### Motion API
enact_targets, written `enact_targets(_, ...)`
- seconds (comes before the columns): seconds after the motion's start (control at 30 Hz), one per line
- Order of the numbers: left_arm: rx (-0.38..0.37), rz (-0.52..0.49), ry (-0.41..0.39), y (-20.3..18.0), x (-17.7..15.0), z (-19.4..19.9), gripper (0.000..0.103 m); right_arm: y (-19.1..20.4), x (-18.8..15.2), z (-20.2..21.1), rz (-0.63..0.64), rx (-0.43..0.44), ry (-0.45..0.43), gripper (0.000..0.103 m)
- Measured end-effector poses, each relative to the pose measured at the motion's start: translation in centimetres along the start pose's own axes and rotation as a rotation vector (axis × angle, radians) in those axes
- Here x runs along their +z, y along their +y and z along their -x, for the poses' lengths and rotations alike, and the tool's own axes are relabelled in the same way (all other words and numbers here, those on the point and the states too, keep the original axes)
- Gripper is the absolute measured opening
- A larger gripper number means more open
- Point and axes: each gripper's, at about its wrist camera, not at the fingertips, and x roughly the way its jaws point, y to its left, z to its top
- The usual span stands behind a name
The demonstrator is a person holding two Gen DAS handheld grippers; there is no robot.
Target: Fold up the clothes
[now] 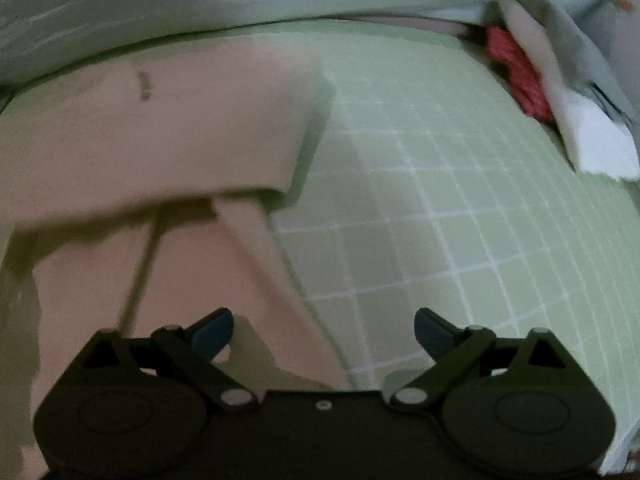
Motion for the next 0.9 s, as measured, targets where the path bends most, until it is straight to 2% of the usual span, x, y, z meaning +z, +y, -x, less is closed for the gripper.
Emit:
enact_targets(0.1, 0.143, 0.094, -0.114, 4.1, 2.0, 0.8, 0.002, 1.2, -0.1, 0.3, 0.050, 0.006, -0.020, 0.098)
enact_targets(0.13, 0.210, 0.140, -0.140, 5.8, 2.4, 0.7, 0.003, 1.3, -0.2, 0.5, 0.059, 0.008, -0.022, 0.098)
enact_targets(0.17, 0.245, 0.147, -0.142, 6.9, 2.5, 0.6, 0.004, 1.4, -0.3, 0.6, 0.068, 0.011, -0.025, 0.098)
enact_targets(0.23, 0.306, 0.145, -0.151, 8.7, 2.6, 0.8, 0.015, 1.7, -0.4, 0.9, 0.085, 0.015, -0.031, 0.098)
enact_targets(0.3, 0.319, 0.138, -0.145, 9.1, 2.2, 1.1, 0.057, 1.8, -0.6, 1.1, 0.095, 0.019, -0.036, 0.098)
enact_targets(0.37, 0.288, 0.128, -0.096, 9.0, 0.9, 1.0, 0.076, 1.3, -0.8, 1.4, 0.087, 0.018, -0.039, 0.097)
enact_targets(0.5, 0.208, 0.085, 0.050, 5.9, -2.6, 0.4, 0.076, 0.0, -1.3, 1.3, 0.037, 0.019, -0.014, 0.089)
enact_targets(0.57, 0.175, 0.034, 0.091, 3.3, -4.7, 0.9, 0.077, -0.6, -1.6, 1.4, 0.026, 0.019, 0.003, 0.078)
enact_targets(0.6, 0.155, 0.011, 0.102, 1.8, -5.1, 1.4, 0.078, -0.8, -1.8, 1.5, 0.021, 0.016, 0.012, 0.074)
enact_targets(0.67, 0.103, -0.021, 0.118, -0.9, -6.2, 2.6, 0.081, -1.5, -2.3, 1.6, 0.003, 0.026, 0.024, 0.057)
enact_targets(0.73, 0.051, -0.043, 0.124, -3.0, -7.1, 3.7, 0.081, -2.3, -2.8, 1.6, -0.019, 0.055, 0.034, 0.046)
enact_targets(0.83, -0.001, -0.087, 0.126, -5.9, -8.4, 5.4, 0.083, -2.9, -3.5, 1.8, -0.028, 0.086, 0.029, 0.044)
enact_targets(0.9, 0.000, -0.113, 0.125, -7.2, -9.3, 6.5, 0.084, -3.2, -3.9, 2.0, -0.024, 0.099, 0.020, 0.043)
